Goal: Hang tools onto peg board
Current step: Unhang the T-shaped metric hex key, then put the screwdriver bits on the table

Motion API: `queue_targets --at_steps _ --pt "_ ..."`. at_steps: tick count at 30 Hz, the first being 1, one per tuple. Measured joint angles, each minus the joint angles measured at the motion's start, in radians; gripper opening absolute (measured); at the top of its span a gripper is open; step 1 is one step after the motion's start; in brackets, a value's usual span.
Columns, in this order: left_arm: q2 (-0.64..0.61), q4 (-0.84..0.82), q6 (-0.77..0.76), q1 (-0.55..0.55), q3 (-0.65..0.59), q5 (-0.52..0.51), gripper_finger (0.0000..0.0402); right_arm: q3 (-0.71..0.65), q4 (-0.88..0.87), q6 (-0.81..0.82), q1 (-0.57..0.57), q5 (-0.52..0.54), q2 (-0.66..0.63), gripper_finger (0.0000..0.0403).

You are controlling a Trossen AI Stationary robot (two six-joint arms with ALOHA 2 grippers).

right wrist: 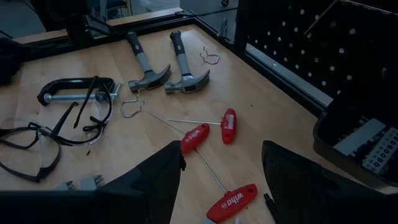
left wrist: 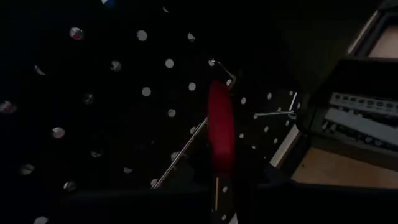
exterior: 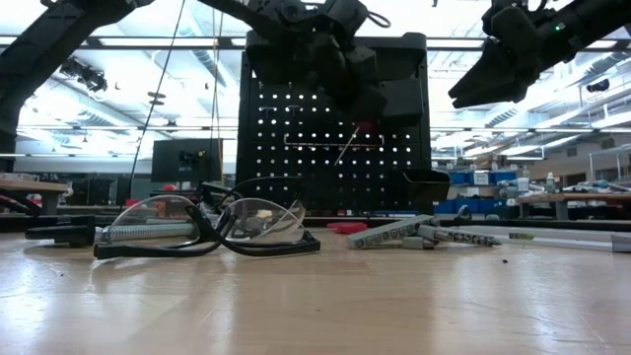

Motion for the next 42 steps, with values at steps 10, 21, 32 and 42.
queue_targets --at_steps 10,21,32,42 --pt "-0.073 -0.412 -0.167 -0.067 0.0 0.063 0.0015 0.0 -0.028 0.013 0.0 0.0 0.0 0.0229" --pt "-0.059 -0.659 -0.306 -0.172 -0.044 0.434 0.0016 0.0 -0.029 0.019 0.0 0.0 0.001 0.0229" --pt "-0.057 -0.638 -0.337 -0.194 -0.132 0.554 0.004 0.0 -0.035 0.016 0.0 0.0 0.001 0.0229" --pt "-0.057 -0.631 -0.28 -0.219 -0.136 0.44 0.0191 0.0 -0.041 0.018 0.0 0.008 0.001 0.0229"
